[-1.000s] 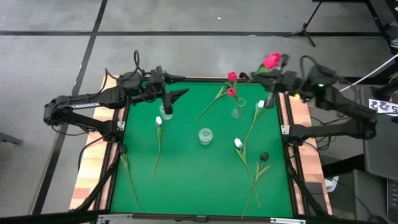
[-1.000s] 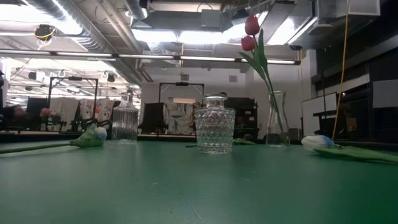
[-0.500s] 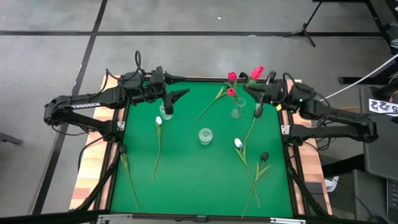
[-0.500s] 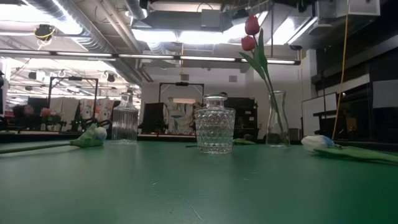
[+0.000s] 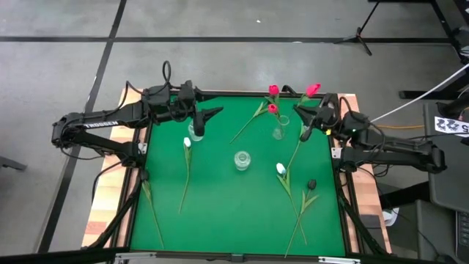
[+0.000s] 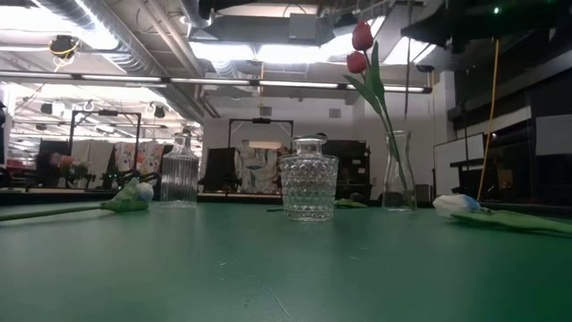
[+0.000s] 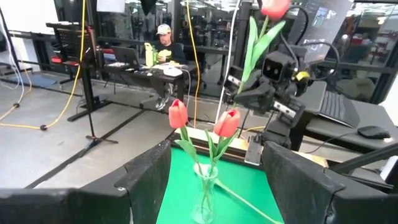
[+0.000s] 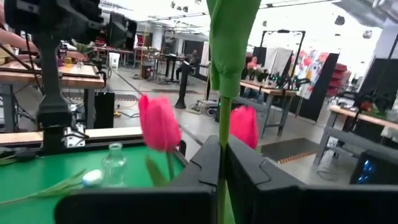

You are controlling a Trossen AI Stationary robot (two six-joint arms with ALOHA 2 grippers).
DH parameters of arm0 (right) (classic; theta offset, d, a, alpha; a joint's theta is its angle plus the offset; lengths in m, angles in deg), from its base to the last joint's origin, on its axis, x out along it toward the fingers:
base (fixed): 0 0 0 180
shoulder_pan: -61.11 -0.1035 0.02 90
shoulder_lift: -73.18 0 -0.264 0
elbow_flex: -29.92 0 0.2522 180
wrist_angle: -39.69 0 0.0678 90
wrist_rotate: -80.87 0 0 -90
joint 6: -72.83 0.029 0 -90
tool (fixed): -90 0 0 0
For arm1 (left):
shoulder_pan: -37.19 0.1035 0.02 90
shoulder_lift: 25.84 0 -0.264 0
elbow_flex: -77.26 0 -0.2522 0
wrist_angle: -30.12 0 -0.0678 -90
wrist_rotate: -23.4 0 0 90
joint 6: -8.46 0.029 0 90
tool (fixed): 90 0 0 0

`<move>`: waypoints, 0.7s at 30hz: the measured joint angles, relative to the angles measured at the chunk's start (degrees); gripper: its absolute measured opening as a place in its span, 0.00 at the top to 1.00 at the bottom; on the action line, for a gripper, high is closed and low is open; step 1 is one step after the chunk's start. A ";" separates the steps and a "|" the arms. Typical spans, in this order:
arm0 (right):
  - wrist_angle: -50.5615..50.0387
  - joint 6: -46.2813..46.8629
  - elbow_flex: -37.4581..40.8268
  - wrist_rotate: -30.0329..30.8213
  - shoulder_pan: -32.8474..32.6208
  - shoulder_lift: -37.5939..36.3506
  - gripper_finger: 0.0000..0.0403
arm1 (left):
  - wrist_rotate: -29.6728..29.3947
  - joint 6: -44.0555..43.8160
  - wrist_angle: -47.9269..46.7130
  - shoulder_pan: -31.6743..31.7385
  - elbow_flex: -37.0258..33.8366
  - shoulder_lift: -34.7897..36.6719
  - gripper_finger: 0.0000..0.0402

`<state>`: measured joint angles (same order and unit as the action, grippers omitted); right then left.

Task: Sort flowers into vase by color
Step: Put the red tulip into the right transparent vase

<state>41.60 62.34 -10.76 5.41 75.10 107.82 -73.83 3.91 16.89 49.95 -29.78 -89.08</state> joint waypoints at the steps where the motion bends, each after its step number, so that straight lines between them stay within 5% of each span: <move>1: 1.19 0.78 1.21 0.31 -0.02 0.06 0.96 | 0.00 0.00 -0.02 0.04 0.00 0.00 0.38; 6: 12.35 1.92 6.27 1.53 0.03 0.05 0.96 | -0.07 0.02 -0.02 0.04 0.00 0.00 0.38; 11: 11.83 0.54 7.46 3.46 1.09 0.06 0.96 | -0.07 0.02 -0.01 0.04 0.00 -0.10 0.38; 21: 11.42 5.65 8.31 -3.73 7.90 2.16 0.96 | -0.07 0.02 -0.12 0.04 0.00 -0.59 0.38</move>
<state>53.02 67.99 -2.45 1.68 83.00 109.98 -73.89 3.93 16.78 49.98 -29.78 -89.67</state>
